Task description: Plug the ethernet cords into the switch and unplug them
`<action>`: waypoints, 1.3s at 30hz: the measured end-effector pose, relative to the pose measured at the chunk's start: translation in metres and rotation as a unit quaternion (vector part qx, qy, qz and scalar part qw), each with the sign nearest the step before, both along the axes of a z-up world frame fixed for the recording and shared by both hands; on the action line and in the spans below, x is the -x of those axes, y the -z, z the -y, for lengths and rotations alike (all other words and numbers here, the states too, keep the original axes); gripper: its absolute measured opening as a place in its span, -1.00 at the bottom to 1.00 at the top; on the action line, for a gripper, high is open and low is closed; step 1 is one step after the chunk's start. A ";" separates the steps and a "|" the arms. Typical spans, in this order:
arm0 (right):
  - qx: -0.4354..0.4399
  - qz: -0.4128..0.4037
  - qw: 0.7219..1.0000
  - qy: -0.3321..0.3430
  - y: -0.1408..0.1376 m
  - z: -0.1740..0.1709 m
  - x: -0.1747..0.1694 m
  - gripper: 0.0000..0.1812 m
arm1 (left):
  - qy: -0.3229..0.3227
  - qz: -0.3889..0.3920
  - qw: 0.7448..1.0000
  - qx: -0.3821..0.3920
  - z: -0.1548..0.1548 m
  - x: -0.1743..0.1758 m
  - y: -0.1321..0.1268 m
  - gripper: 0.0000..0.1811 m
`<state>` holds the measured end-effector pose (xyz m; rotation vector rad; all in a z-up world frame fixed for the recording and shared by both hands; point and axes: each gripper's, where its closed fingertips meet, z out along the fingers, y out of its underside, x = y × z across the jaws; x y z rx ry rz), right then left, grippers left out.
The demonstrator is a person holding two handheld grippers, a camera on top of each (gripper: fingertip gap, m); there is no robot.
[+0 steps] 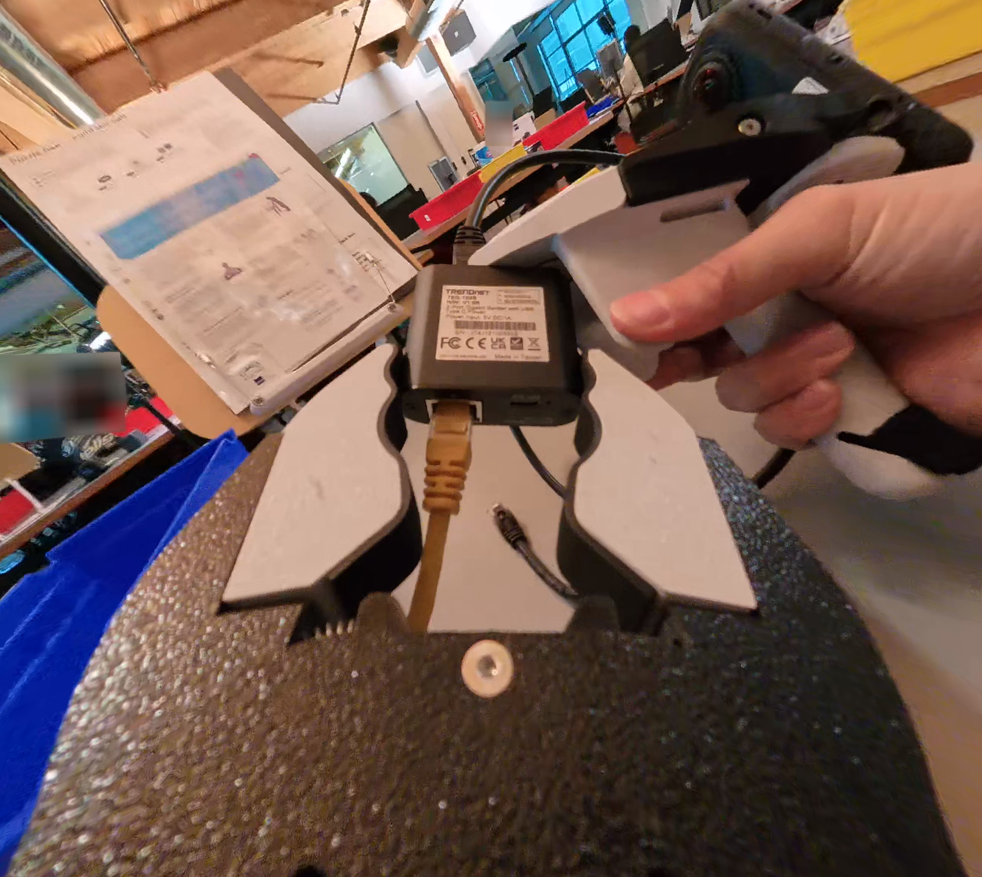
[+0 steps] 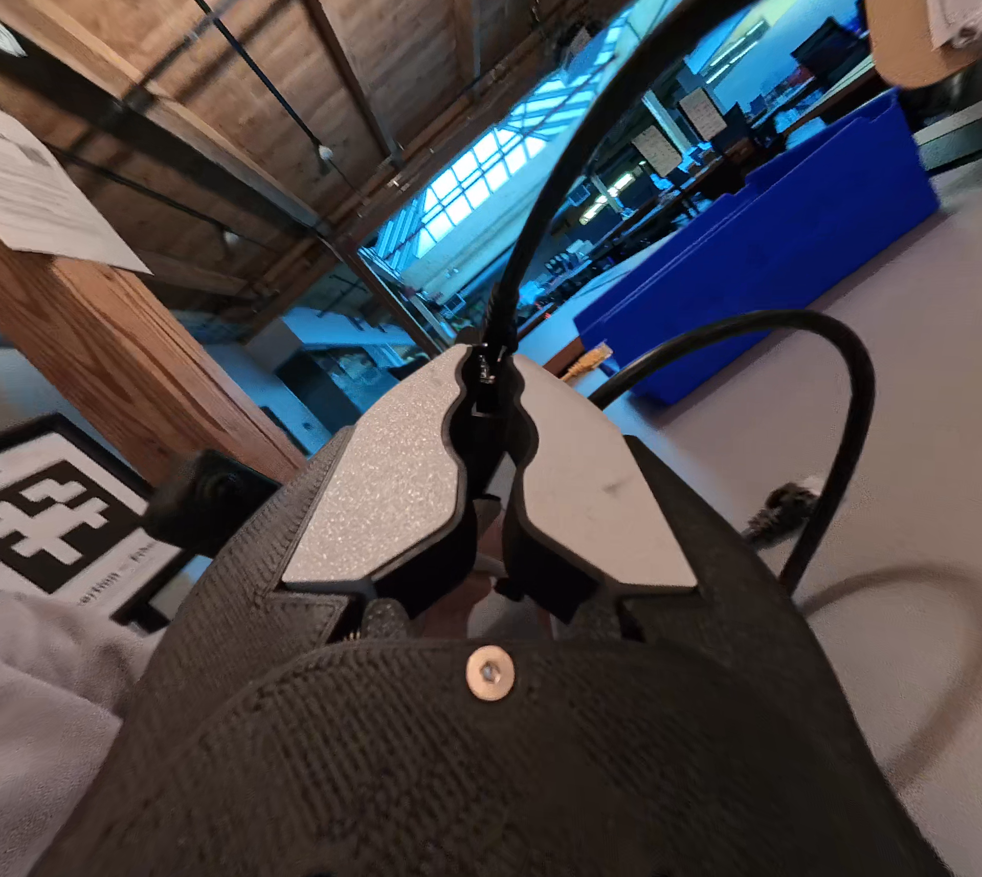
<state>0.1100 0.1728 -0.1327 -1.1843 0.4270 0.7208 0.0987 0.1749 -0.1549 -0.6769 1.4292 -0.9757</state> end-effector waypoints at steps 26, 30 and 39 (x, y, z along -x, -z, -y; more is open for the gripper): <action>0.243 0.409 0.878 0.049 -0.135 0.096 -0.083 -0.91 | -0.025 0.014 0.997 0.065 -0.049 0.016 -0.024 -0.33; 0.310 0.425 0.847 0.072 -0.139 0.112 -0.129 -0.91 | -0.022 0.010 0.997 0.069 -0.049 0.015 -0.023 -0.33; 0.504 0.407 0.762 0.015 -0.059 0.134 -0.206 -0.92 | -0.007 -0.004 0.997 0.072 -0.044 0.010 -0.018 -0.33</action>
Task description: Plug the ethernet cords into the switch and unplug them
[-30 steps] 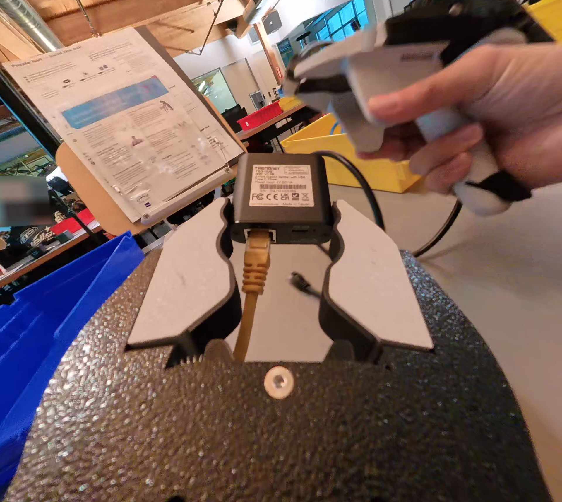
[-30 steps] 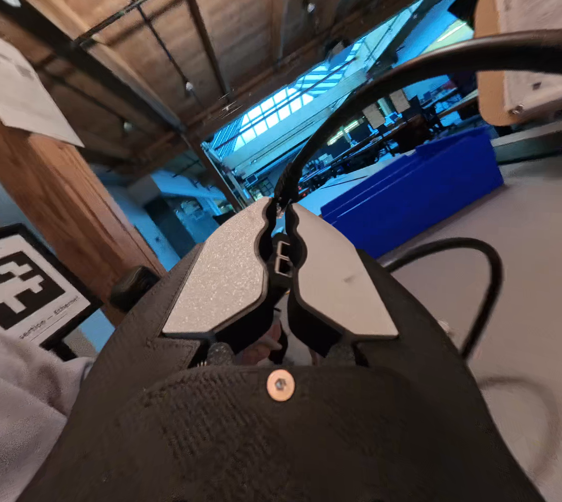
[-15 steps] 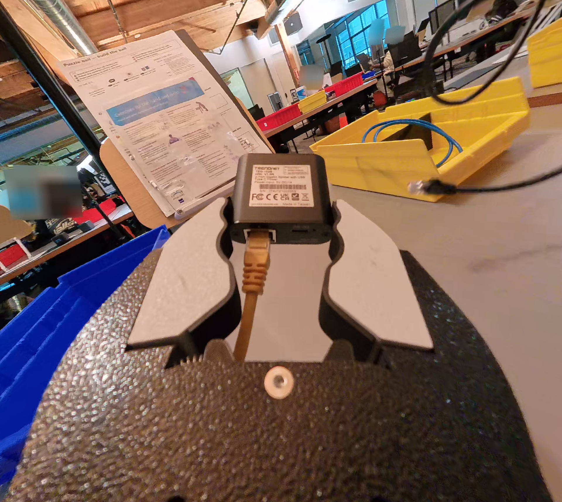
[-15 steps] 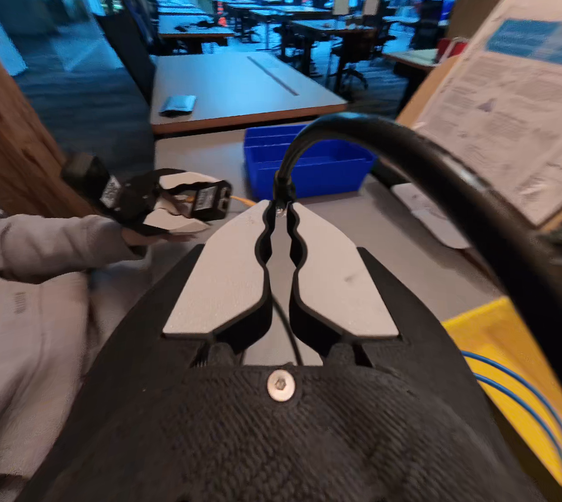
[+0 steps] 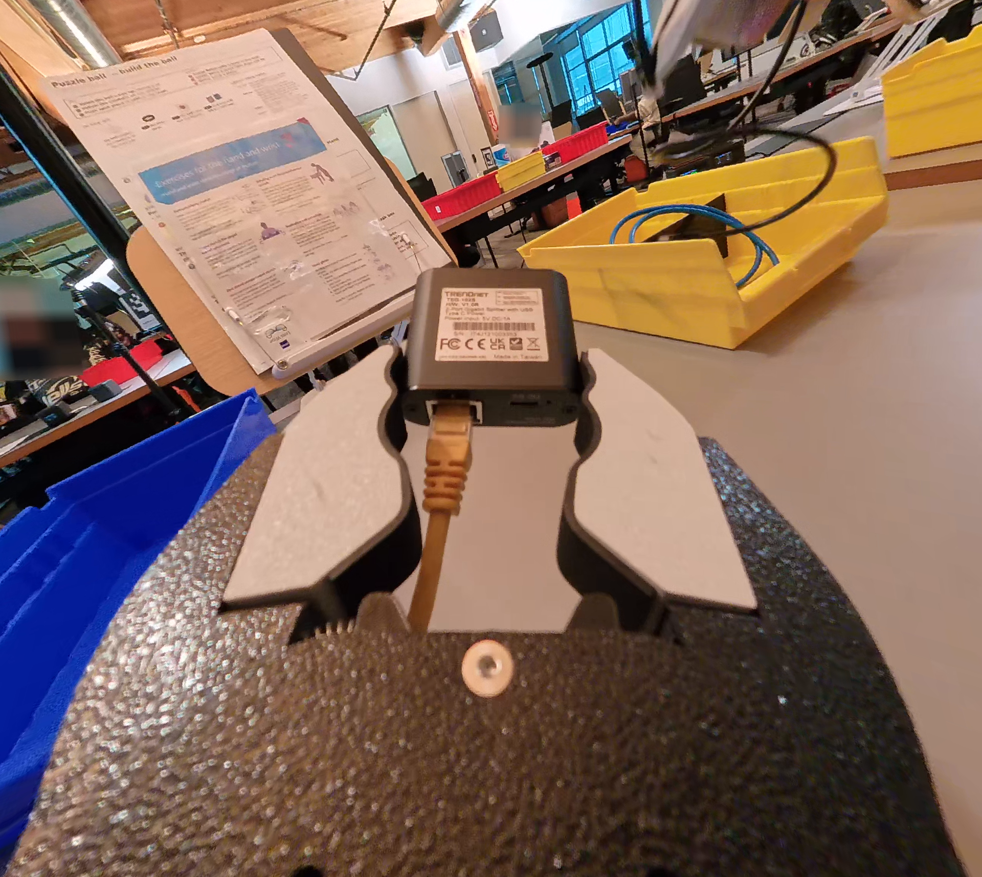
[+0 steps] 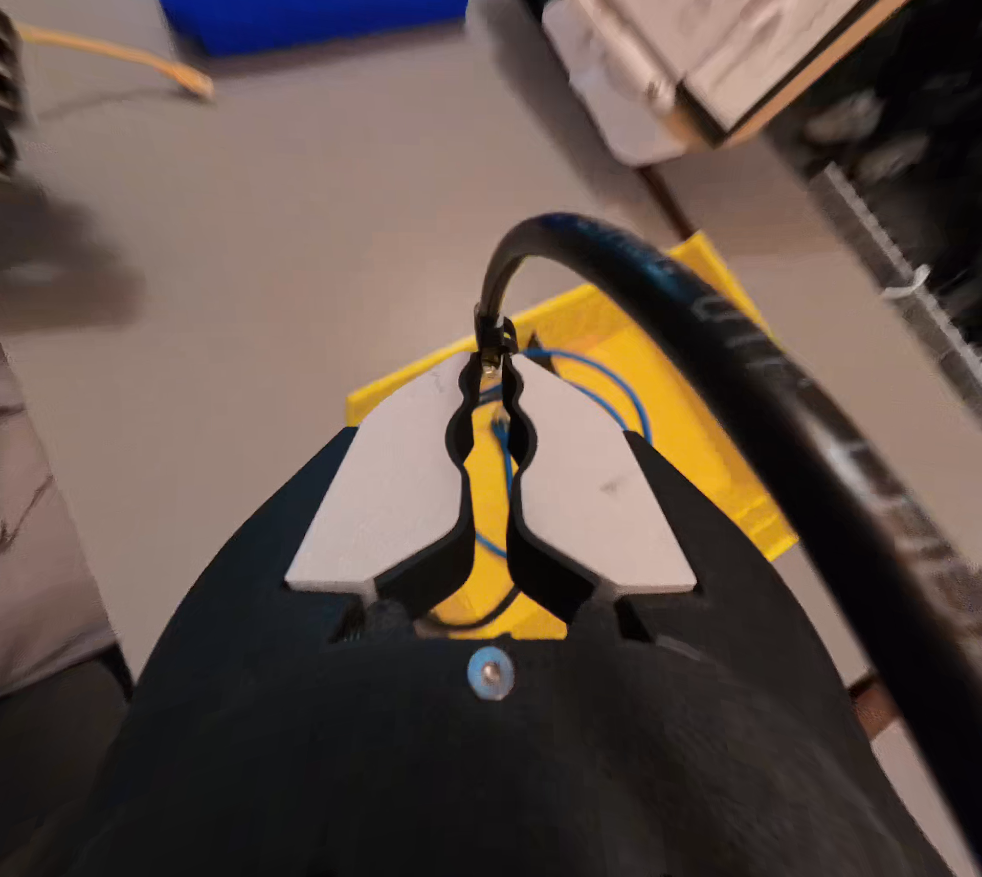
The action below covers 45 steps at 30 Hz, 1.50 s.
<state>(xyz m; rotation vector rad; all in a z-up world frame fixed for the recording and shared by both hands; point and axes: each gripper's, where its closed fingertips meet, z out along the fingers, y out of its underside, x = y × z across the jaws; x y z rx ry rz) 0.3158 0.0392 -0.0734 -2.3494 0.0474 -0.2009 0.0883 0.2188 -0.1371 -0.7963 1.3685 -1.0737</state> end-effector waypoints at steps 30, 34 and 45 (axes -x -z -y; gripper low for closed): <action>0.367 -0.138 0.915 -0.098 0.108 0.061 0.038 -0.26 | 0.002 -0.020 1.000 0.008 -0.009 -0.002 0.011 -0.33; 0.467 -0.194 0.859 -0.085 0.114 0.094 0.044 -0.44 | 0.008 -0.025 1.000 0.017 -0.007 -0.004 0.015 -0.33; 0.379 -0.305 0.868 -0.102 0.097 0.069 0.051 -0.50 | 0.016 -0.034 0.999 0.010 -0.002 -0.006 0.018 -0.33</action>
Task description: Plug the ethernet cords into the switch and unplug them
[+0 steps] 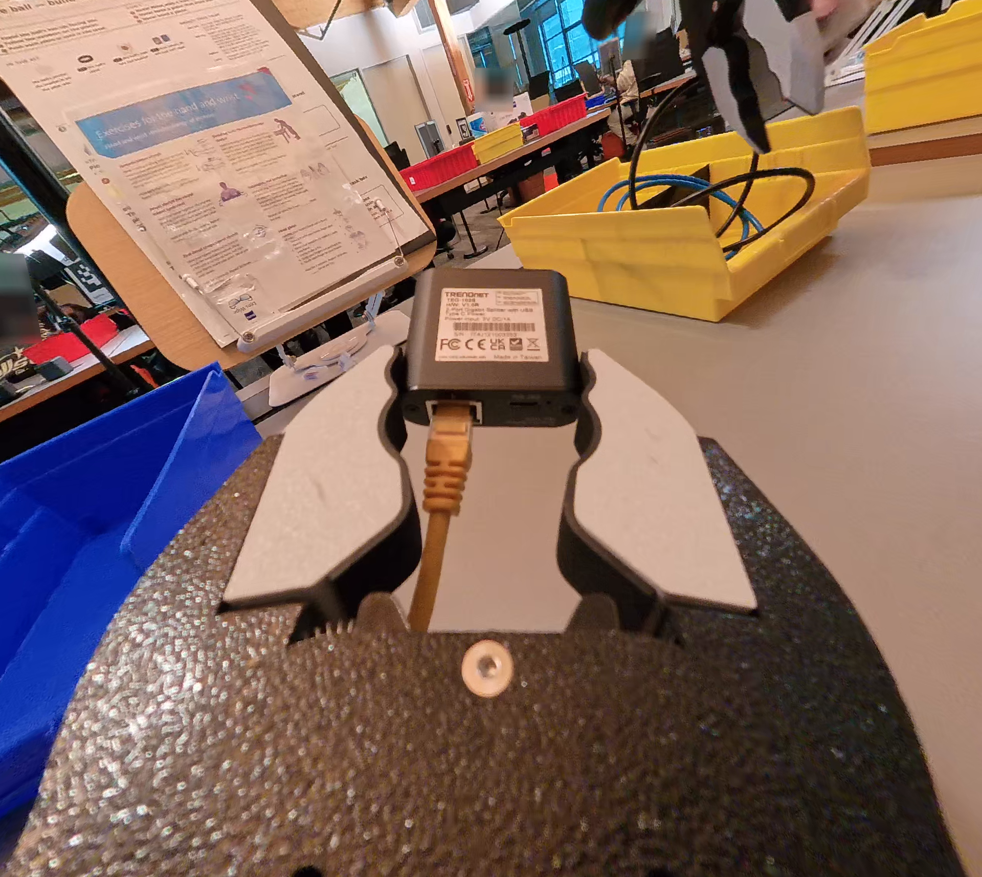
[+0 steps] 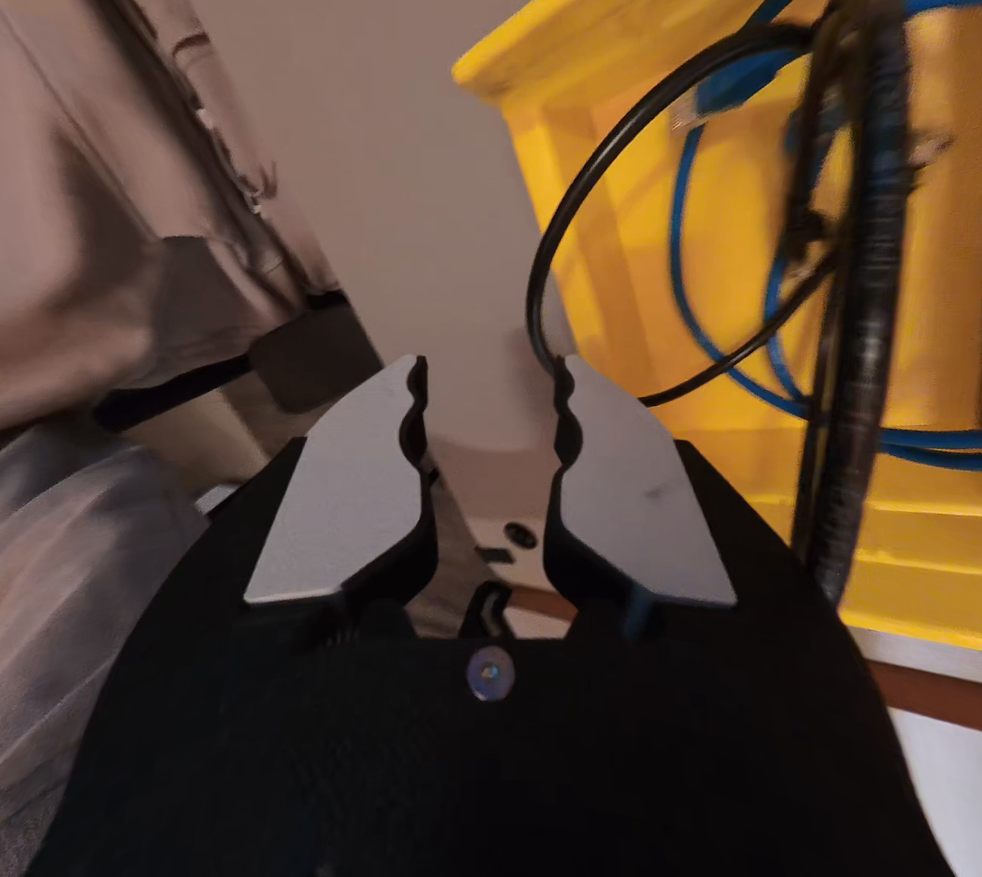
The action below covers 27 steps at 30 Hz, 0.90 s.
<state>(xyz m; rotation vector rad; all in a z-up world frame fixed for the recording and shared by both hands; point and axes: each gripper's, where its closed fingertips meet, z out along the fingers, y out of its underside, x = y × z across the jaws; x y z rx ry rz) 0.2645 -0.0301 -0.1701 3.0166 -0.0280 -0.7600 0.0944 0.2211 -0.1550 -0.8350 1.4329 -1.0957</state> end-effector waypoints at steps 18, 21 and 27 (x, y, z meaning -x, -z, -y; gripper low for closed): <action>-0.203 0.399 0.892 -0.064 -0.031 -0.035 -0.009 -0.04 | 0.001 -0.006 1.000 0.004 -0.004 0.002 0.002 -0.33; -0.198 0.462 0.862 -0.068 -0.015 -0.037 -0.015 0.00 | 0.007 -0.005 1.000 0.006 0.000 0.002 0.001 -0.33; -0.131 0.424 0.891 -0.093 0.026 -0.031 -0.009 -0.91 | 0.014 -0.003 1.000 -0.005 0.008 0.001 -0.001 -0.33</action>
